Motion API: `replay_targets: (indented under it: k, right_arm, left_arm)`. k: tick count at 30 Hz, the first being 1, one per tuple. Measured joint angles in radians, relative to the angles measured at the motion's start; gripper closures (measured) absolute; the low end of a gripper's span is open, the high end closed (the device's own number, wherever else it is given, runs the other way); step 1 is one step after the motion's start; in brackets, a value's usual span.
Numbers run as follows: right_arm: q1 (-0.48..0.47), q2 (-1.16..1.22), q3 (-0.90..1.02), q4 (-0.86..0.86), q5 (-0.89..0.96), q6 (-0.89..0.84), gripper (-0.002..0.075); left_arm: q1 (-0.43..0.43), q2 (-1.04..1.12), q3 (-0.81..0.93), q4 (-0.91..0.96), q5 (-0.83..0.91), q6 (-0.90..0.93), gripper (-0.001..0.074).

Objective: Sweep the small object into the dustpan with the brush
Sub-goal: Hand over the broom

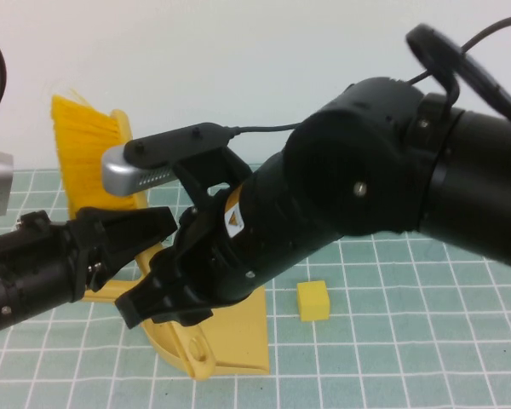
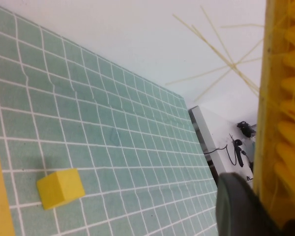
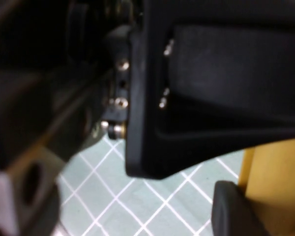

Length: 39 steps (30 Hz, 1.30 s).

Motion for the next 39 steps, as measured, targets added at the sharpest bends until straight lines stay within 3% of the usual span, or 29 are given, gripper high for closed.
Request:
replay_targets:
  k: [5, 10, 14, 21, 30, 34, 39]
  right_arm:
    - [-0.025, 0.000, 0.000, 0.069, 0.009, -0.059, 0.0479]
    - [-0.046, 0.000, -0.002, 0.105, 0.024, -0.059, 0.0218]
    - [-0.062, -0.014, -0.002, 0.106, 0.071, -0.067, 0.0111]
    - [-0.107, -0.110, -0.004, 0.064, 0.173, -0.124, 0.0084]
    - [-0.116, -0.141, 0.029, -0.311, 0.399, -0.096, 0.0101]
    - [-0.134, -0.141, 0.112, -0.299, 0.405, -0.108, 0.0117]
    - [-0.215, -0.141, 0.246, -0.129, 0.351, -0.168, 0.0119]
  left_arm:
    - [0.000, 0.000, 0.000, 0.000, 0.000, 0.000, 0.0735]
    - [0.000, 0.000, 0.000, 0.000, 0.000, 0.000, 0.0735]
    - [0.000, 0.002, 0.000, 0.006, 0.000, -0.017, 0.0735]
    - [0.002, 0.043, 0.000, 0.015, 0.000, -0.044, 0.0735]
    - [0.002, 0.167, -0.019, 0.002, 0.176, -0.078, 0.0735]
    - [0.002, 0.188, -0.030, 0.002, 0.259, -0.081, 0.0735]
    - [0.004, 0.188, -0.030, 0.020, 0.266, -0.081, 0.0735]
